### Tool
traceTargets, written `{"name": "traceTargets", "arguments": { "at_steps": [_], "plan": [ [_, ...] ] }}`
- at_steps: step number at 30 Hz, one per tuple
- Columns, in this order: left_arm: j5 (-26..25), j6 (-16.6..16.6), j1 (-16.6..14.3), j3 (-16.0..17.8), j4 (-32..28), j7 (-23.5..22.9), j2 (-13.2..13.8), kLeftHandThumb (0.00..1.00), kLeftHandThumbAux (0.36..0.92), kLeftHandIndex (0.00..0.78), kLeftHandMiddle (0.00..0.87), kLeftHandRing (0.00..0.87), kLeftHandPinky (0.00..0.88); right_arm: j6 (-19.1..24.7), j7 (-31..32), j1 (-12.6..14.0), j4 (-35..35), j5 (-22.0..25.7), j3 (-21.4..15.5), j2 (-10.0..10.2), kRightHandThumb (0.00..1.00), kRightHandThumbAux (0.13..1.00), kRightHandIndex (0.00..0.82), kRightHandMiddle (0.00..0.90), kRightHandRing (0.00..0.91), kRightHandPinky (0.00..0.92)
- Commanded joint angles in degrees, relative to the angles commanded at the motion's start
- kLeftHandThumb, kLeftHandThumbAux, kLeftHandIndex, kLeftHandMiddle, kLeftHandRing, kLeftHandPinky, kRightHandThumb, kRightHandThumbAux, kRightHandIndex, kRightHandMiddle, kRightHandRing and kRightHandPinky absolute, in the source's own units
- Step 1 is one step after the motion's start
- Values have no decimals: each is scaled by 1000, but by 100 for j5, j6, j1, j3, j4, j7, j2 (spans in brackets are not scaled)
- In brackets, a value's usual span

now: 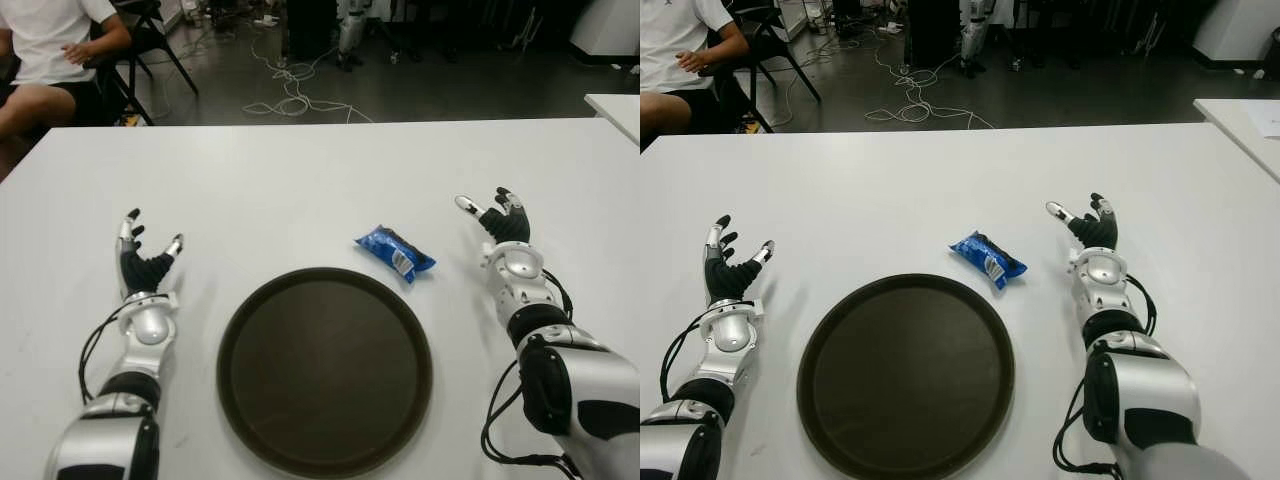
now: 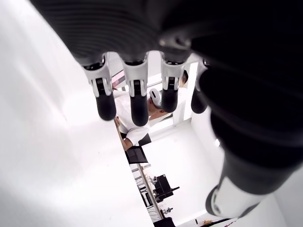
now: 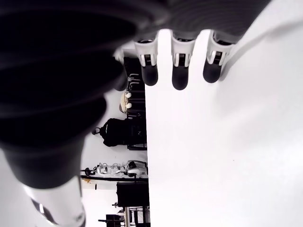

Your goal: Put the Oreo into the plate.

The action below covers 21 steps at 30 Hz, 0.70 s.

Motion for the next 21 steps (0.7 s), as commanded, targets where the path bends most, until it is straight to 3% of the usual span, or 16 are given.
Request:
{"name": "traceTargets", "arguments": {
  "at_steps": [21],
  "plan": [
    [132,-15,7,-88,-4,155,23,224,797,132,98,110,143,23,-31,-8,-8,1,-4,5,0,809,73,84,73,55]
  ]
}}
